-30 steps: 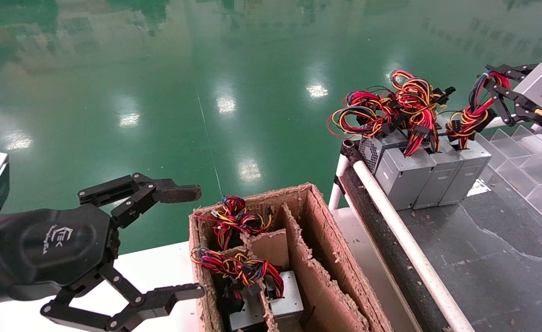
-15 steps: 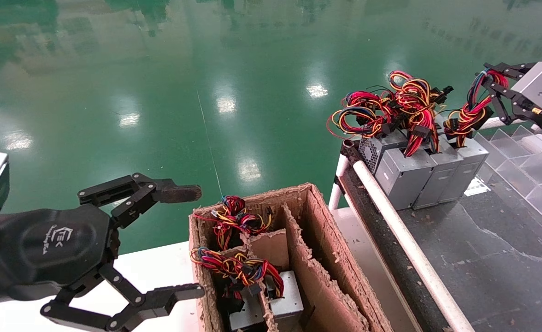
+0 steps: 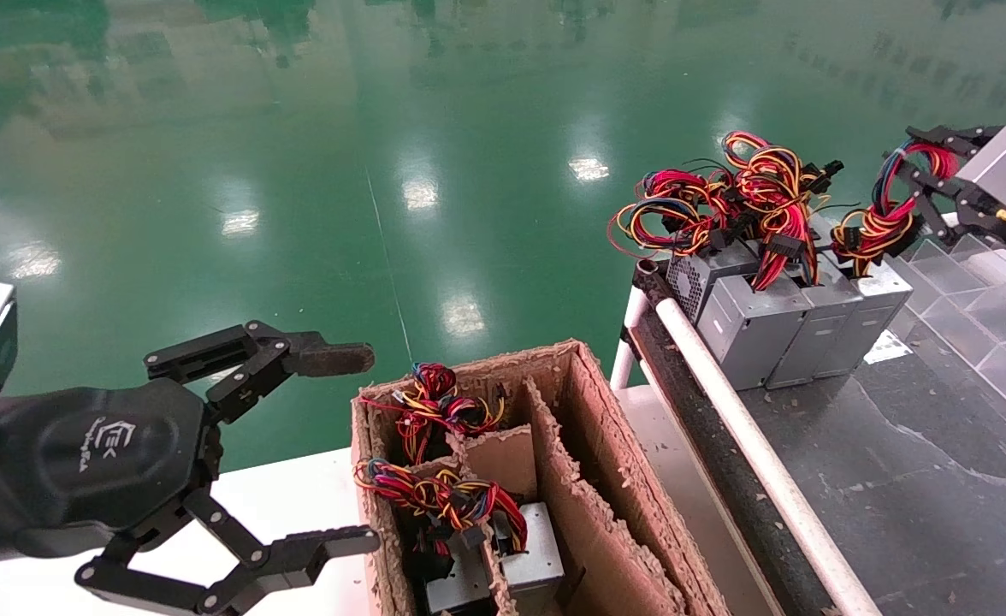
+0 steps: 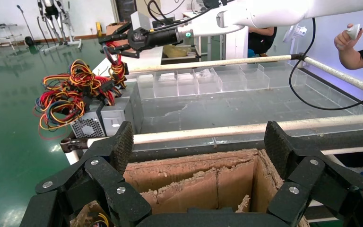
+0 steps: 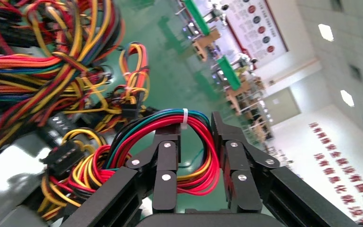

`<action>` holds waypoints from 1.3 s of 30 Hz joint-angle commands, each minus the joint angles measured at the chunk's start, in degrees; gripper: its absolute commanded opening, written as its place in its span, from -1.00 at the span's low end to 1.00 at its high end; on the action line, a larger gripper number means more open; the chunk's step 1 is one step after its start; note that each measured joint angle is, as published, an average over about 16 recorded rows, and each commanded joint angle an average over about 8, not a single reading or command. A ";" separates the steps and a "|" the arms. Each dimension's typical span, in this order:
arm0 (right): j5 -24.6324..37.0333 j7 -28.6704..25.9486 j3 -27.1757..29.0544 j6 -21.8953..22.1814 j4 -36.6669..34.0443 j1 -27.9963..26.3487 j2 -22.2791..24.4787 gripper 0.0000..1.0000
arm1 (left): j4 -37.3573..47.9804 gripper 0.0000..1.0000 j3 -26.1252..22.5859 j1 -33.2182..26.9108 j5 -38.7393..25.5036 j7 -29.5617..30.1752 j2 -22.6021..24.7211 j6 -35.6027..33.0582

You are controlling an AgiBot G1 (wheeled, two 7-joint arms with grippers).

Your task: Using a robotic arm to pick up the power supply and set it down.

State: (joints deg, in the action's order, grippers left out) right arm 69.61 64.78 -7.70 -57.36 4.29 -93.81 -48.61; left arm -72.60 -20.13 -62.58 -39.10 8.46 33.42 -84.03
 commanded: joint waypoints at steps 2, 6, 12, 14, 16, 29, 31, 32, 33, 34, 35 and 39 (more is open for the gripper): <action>0.96 -1.12 -0.70 -0.99 -0.70 -0.76 0.43 1.00 | 0.00 1.00 0.00 0.00 0.00 0.00 0.00 0.00; 2.08 -2.31 -1.51 -2.14 -1.01 -1.80 0.97 1.00 | 0.00 1.00 -0.01 0.00 0.00 0.00 0.00 0.00; 3.07 -3.09 -2.21 -2.86 -1.08 -2.84 1.39 1.00 | 0.00 1.00 -0.01 0.00 0.01 0.00 0.00 0.00; 3.31 -3.37 -2.38 -2.90 -1.13 -3.15 1.49 1.00 | 0.00 1.00 -0.01 0.00 0.01 -0.01 0.00 0.00; 3.53 -3.64 -2.53 -2.96 -1.21 -3.40 1.60 1.00 | 0.00 1.00 -0.01 0.00 0.01 -0.01 0.00 0.00; 1.27 -15.61 -1.03 -11.85 -5.23 -6.52 4.04 1.00 | 0.00 1.00 -0.02 -0.01 0.01 -0.01 -0.01 0.01; 1.00 -19.71 -0.81 -14.17 -6.32 -7.67 4.52 1.00 | 0.00 1.00 -0.02 -0.01 0.02 -0.01 -0.01 0.01; 0.92 -21.83 -0.73 -15.23 -6.86 -8.25 4.72 1.00 | 0.00 1.00 -0.02 -0.01 0.02 -0.01 -0.01 0.01; 0.86 -23.95 -0.66 -16.20 -7.38 -8.82 4.87 1.00 | 0.00 1.00 -0.02 -0.01 0.02 -0.01 -0.01 0.01; 0.80 -25.71 -0.59 -16.98 -7.81 -9.30 4.99 1.00 | 0.00 1.00 -0.03 -0.01 0.02 -0.01 -0.01 0.01; 0.73 -27.13 -0.52 -17.58 -8.16 -9.69 5.07 1.00 | 0.00 1.00 -0.03 -0.01 0.02 -0.01 -0.01 0.01; 0.50 -32.29 -0.35 -19.85 -9.45 -10.92 5.27 1.00 | 0.01 1.00 -0.02 0.00 0.03 -0.01 -0.01 0.02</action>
State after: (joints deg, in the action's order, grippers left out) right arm 69.88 33.52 -8.20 -76.81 -4.03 -103.97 -43.31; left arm -72.59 -20.15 -62.59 -39.08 8.45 33.41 -84.01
